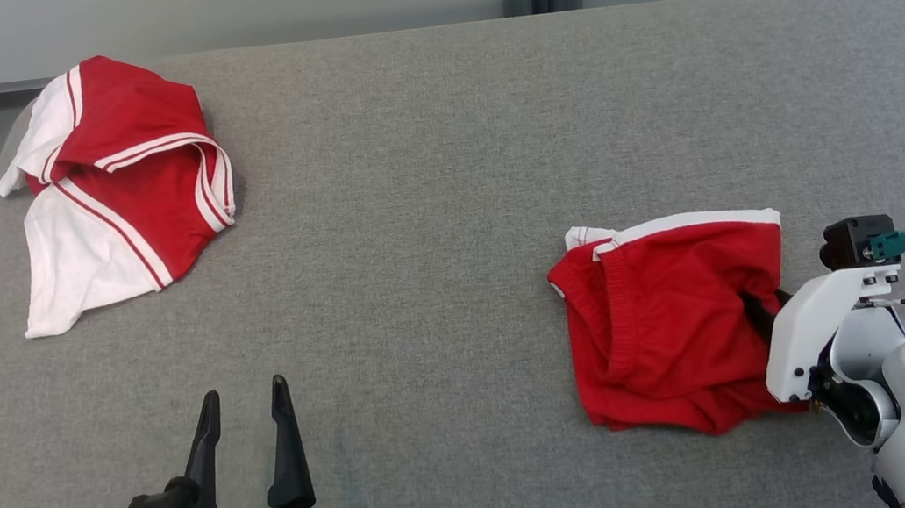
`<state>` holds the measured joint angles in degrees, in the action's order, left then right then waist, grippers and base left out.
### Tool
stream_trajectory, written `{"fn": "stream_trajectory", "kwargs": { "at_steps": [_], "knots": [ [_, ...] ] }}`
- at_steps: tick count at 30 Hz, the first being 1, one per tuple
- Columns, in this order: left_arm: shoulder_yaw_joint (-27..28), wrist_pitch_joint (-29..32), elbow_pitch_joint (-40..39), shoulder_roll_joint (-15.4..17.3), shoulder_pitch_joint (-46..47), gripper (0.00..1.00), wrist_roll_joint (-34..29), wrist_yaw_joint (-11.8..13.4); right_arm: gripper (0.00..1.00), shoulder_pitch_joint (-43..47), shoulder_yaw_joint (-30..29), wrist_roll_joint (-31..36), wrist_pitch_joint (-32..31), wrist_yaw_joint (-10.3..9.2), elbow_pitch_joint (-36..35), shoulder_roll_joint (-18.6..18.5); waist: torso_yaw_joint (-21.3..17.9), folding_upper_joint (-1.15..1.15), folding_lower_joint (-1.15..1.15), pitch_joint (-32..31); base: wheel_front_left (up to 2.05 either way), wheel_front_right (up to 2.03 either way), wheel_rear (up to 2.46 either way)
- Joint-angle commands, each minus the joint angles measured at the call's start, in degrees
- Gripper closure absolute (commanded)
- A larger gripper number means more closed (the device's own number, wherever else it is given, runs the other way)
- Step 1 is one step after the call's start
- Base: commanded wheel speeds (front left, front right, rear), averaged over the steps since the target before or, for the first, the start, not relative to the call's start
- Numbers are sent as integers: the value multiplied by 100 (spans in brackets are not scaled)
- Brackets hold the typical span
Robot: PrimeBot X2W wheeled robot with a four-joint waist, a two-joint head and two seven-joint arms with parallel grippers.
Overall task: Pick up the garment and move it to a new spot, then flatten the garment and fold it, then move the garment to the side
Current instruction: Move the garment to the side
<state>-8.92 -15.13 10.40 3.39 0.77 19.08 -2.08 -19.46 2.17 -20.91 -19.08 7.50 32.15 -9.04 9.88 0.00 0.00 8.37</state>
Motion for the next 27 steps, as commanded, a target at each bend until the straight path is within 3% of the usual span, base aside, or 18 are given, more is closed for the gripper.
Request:
{"fn": "stream_trajectory", "kwargs": {
  "at_steps": [1, 7, 14, 20, 27],
  "knots": [
    [27, -2, -22, -1, 136, 0, -64, -26, 100, -56, 33, -37, 65, -2, 114, -27, -70, 0, 0, 74, 0, 0, 0],
    [12, -2, -103, 16, 199, 0, -174, -16, 100, -442, 57, -35, 564, -7, 245, -185, -497, 0, 0, 287, 0, 0, 0],
    [-16, 2, -235, 97, 367, 0, -272, -27, 100, -845, -210, 41, 1113, -6, 434, -338, -1475, 0, 0, 549, 0, 0, 0],
    [-99, 153, -375, 266, 567, 0, -386, -56, 100, -1167, -248, 78, 1410, -6, 682, -227, -2361, 0, 0, 843, 0, 0, 0],
    [-214, 393, -560, 436, 736, 0, -489, -66, 100, -1427, -138, -74, 1782, -6, 1041, -80, -2904, 0, 0, 1016, 0, 0, 0]
  ]
}}
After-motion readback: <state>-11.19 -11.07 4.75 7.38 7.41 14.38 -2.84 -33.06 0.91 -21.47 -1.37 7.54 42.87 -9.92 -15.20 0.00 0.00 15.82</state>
